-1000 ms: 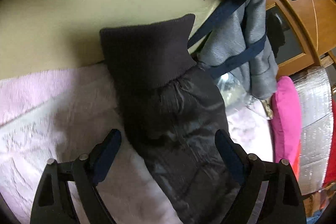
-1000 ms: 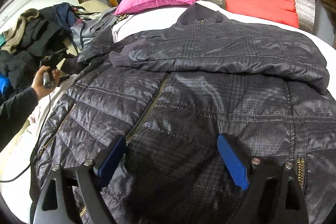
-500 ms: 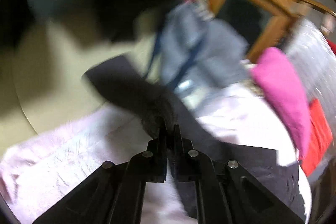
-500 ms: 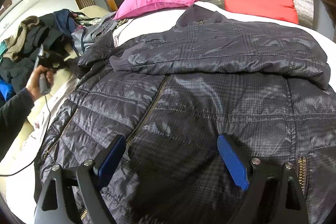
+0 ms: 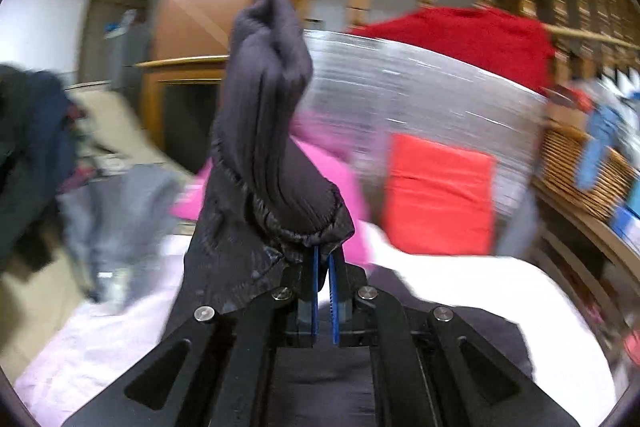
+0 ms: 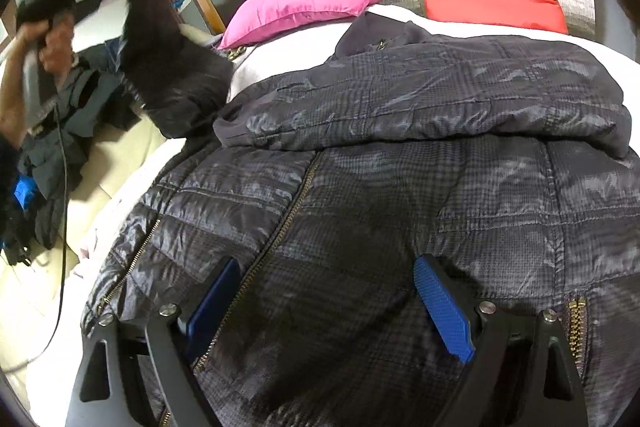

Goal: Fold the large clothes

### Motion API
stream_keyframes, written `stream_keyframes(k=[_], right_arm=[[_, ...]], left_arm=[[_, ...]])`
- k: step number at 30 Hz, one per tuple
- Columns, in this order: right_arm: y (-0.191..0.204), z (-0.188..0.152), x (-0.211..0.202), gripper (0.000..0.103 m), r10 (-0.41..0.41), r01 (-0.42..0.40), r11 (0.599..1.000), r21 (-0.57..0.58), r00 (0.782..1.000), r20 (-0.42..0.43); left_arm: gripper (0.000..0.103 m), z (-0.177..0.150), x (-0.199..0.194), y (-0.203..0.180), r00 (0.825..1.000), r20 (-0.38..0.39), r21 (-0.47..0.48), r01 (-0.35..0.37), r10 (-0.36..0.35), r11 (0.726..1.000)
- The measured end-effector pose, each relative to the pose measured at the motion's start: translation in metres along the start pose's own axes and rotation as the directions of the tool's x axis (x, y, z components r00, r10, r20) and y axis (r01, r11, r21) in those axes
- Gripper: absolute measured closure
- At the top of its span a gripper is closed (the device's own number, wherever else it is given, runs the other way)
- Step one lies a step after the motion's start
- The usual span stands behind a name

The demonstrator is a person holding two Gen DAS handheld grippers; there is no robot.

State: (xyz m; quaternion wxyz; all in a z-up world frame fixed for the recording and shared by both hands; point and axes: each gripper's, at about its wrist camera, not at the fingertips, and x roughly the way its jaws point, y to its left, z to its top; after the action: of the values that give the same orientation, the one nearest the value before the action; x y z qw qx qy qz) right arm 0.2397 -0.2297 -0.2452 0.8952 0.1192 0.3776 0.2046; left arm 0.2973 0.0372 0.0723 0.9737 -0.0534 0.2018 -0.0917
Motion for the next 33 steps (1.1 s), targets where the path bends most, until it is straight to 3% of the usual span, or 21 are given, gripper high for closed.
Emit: stream_keyframes(k=[3, 6, 7, 8, 10, 11, 13, 16, 19, 21, 24, 26, 29, 33], right_arm=[[-0.001, 0.001, -0.001, 0.012, 0.010, -0.010, 1.000, 0.009, 1.000, 0.003], [0.000, 0.001, 0.000, 0.012, 0.014, -0.014, 1.000, 0.013, 1.000, 0.002], [-0.001, 0.001, 0.000, 0.012, 0.018, -0.018, 1.000, 0.016, 1.000, 0.003], [-0.002, 0.001, -0.001, 0.012, 0.022, -0.022, 1.000, 0.020, 1.000, 0.004], [-0.004, 0.002, -0.002, 0.012, 0.032, -0.032, 0.999, 0.029, 0.999, 0.008], [-0.005, 0.001, -0.002, 0.012, 0.037, -0.038, 0.999, 0.034, 0.999, 0.010], [-0.007, 0.001, -0.003, 0.012, 0.050, -0.051, 0.998, 0.046, 0.999, 0.015], [-0.007, 0.002, -0.003, 0.012, 0.050, -0.051, 0.998, 0.048, 0.999, 0.013], [-0.007, 0.004, -0.003, 0.012, 0.051, -0.051, 0.997, 0.055, 0.999, 0.003], [-0.008, 0.007, -0.005, 0.012, 0.058, -0.057, 0.996, 0.071, 0.998, -0.013], [-0.017, 0.021, -0.021, 0.012, 0.111, -0.108, 0.981, 0.159, 0.994, -0.011], [-0.029, 0.040, -0.042, 0.012, 0.136, -0.147, 0.959, 0.243, 0.989, 0.062], [-0.060, 0.067, -0.052, 0.012, 0.163, -0.206, 0.890, 0.406, 0.977, 0.138], [-0.100, 0.095, -0.042, 0.012, 0.095, -0.162, 0.818, 0.552, 0.984, 0.148]], left_arm=[[0.098, -0.024, 0.021, -0.053, 0.990, -0.103, -0.002, 0.093, -0.093, 0.996], [0.095, -0.069, 0.050, -0.092, 0.947, -0.286, -0.013, 0.148, -0.146, 0.989], [0.089, -0.080, 0.061, -0.097, 0.933, -0.326, -0.017, 0.157, -0.154, 0.988], [0.082, -0.095, 0.074, -0.102, 0.904, -0.395, -0.034, 0.167, -0.167, 0.985], [0.046, -0.113, 0.089, -0.097, 0.853, -0.486, -0.107, 0.157, -0.189, 0.982], [0.046, -0.117, 0.092, -0.092, 0.844, -0.497, -0.141, 0.150, -0.201, 0.979], [0.045, -0.122, 0.083, -0.077, 0.849, -0.486, -0.202, 0.121, -0.207, 0.972], [0.037, -0.122, 0.053, -0.043, 0.881, -0.431, -0.264, 0.084, -0.195, 0.961], [0.034, -0.117, 0.046, -0.004, 0.914, -0.382, -0.301, 0.015, -0.136, 0.953], [0.034, -0.127, 0.034, 0.025, 0.924, -0.375, -0.315, -0.047, -0.079, 0.948], [0.034, -0.153, 0.019, 0.061, 0.931, -0.366, -0.338, -0.123, -0.010, 0.933], [0.034, -0.163, 0.011, 0.076, 0.929, -0.370, -0.355, -0.162, 0.020, 0.921], [0.034, -0.186, 0.015, 0.087, 0.918, -0.395, -0.381, -0.184, 0.020, 0.906], [0.034, -0.200, 0.009, 0.099, 0.923, -0.385, -0.423, -0.177, 0.001, 0.889]])
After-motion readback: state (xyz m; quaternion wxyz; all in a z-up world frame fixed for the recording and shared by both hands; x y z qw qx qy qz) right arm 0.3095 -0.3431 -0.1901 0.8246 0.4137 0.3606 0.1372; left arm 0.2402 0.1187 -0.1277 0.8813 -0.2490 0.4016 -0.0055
